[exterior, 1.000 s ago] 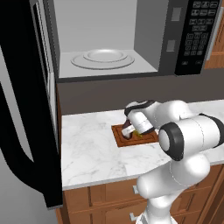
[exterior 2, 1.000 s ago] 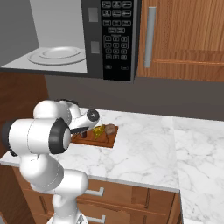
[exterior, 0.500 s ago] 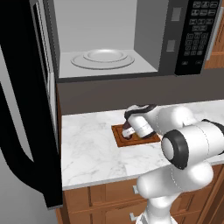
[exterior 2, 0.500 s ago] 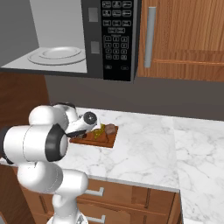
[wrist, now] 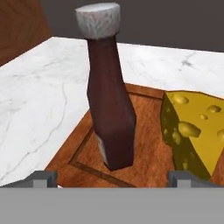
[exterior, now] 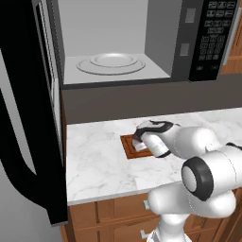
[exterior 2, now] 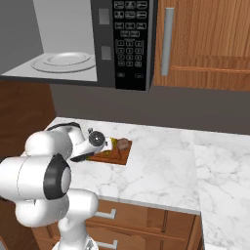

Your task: Retrieve the reheated potato from the microwave, then place the potato, cheese, and condiment on the cutting board.

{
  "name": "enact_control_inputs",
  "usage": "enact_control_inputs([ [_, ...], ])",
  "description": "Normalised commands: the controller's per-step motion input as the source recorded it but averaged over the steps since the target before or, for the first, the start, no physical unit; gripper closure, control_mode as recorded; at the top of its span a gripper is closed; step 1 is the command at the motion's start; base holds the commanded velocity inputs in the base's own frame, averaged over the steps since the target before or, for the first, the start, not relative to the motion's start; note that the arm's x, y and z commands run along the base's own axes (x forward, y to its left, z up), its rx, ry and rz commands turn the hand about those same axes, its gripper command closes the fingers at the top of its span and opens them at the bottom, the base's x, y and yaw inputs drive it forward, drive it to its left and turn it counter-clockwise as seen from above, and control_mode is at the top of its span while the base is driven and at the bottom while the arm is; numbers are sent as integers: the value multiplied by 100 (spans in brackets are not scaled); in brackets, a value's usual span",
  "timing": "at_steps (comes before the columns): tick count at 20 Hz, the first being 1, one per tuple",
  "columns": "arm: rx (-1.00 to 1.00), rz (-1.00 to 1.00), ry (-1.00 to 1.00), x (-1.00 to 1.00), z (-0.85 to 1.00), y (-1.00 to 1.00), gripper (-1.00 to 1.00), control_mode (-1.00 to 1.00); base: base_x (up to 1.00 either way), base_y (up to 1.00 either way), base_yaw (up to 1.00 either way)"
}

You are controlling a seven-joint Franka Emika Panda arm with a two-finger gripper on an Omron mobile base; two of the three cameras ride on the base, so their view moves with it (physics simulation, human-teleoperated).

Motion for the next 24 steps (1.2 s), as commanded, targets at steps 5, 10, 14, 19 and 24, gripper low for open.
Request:
enact_control_inputs([
  [5,0,-12,0,-25,32,-11,-100,-100,0,0,0],
  [10,4,-12,4,-14,58,-9,-100,-100,0,0,0],
  [14,7,-10,15,-19,62,-13,-100,-100,0,0,0],
  [19,5,-11,21,-38,51,-14,-100,-100,0,0,0],
  [24,5,-7,15,-53,46,-13,-100,-100,0,0,0],
])
